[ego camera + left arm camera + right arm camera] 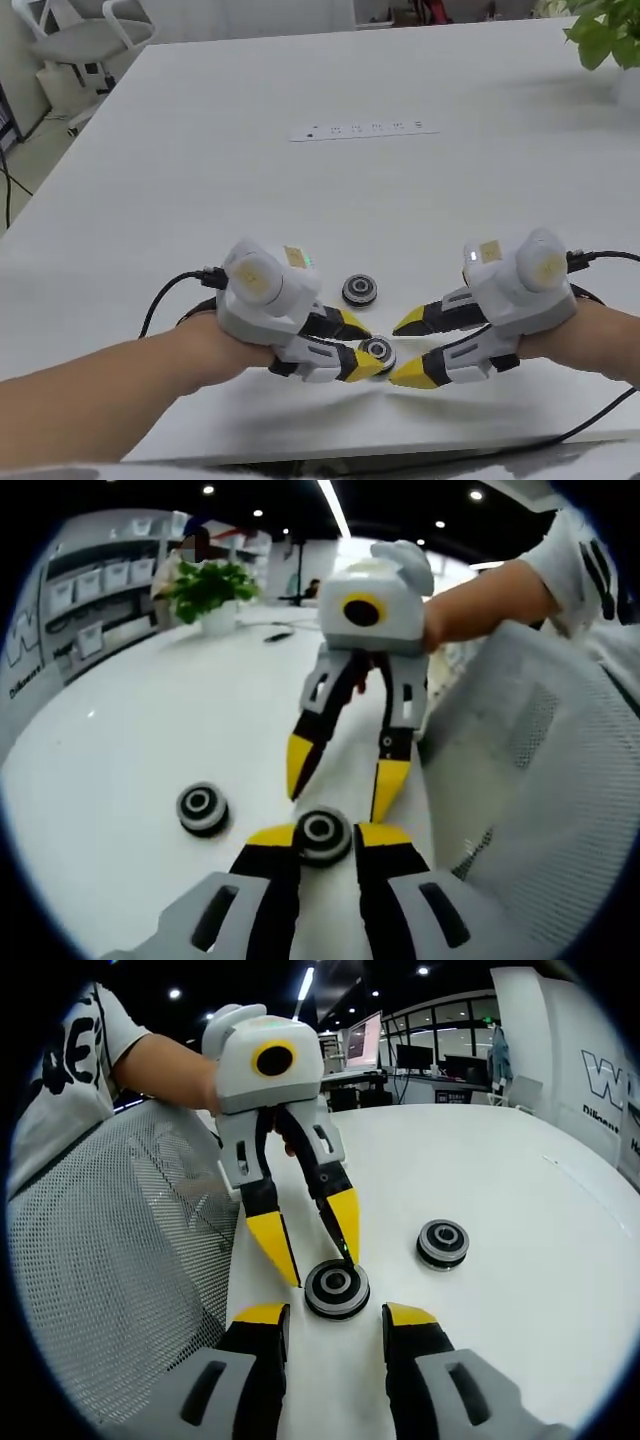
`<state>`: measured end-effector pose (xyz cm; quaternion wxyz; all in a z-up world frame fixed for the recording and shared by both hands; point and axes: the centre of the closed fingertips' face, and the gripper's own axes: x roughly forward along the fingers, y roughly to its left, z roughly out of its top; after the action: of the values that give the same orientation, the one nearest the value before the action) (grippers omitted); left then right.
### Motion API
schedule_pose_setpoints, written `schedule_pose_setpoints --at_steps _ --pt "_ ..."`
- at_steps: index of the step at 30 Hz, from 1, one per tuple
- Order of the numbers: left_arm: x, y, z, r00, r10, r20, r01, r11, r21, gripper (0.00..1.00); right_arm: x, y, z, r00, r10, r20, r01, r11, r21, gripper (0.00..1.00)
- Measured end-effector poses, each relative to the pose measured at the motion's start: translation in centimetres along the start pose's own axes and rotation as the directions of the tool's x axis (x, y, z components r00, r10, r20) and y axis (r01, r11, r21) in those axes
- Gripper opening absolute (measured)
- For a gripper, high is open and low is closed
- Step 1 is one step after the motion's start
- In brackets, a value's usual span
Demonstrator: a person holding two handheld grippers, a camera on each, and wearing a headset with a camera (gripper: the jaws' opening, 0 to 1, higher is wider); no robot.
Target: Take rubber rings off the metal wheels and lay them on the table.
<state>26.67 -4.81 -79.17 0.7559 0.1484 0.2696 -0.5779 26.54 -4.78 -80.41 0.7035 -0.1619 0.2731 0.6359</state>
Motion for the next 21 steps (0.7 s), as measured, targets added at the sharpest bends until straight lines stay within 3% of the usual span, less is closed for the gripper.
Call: schedule_pose_setpoints --at_steps 6,10,16,21 --pt "0.19 0.32 -0.19 0.9997 0.024 -0.006 -0.024 1.000 0.015 0.15 0.04 0.02 -0.10 1.0000 0.003 -0.002 -0.003 1.000 0.003 0.34" --pt "0.11 0.25 -0.23 0.9993 0.038 -0.003 -0.038 0.997 0.067 0.14 0.11 0.05 -0.08 1.0000 0.004 -0.002 -0.004 1.000 0.005 0.34" --pt "0.17 0.31 -0.15 0.9984 0.055 0.017 -0.056 0.997 0.059 0.14 0.39 0.21 -0.21 1.0000 0.004 -0.006 -0.004 1.000 0.002 0.33" --pt "0.25 0.33 -0.17 0.9975 0.065 0.027 -0.067 0.996 0.058 0.14 0.48 -0.08 0.03 0.9997 -0.015 0.021 0.014 1.000 0.023 0.28"
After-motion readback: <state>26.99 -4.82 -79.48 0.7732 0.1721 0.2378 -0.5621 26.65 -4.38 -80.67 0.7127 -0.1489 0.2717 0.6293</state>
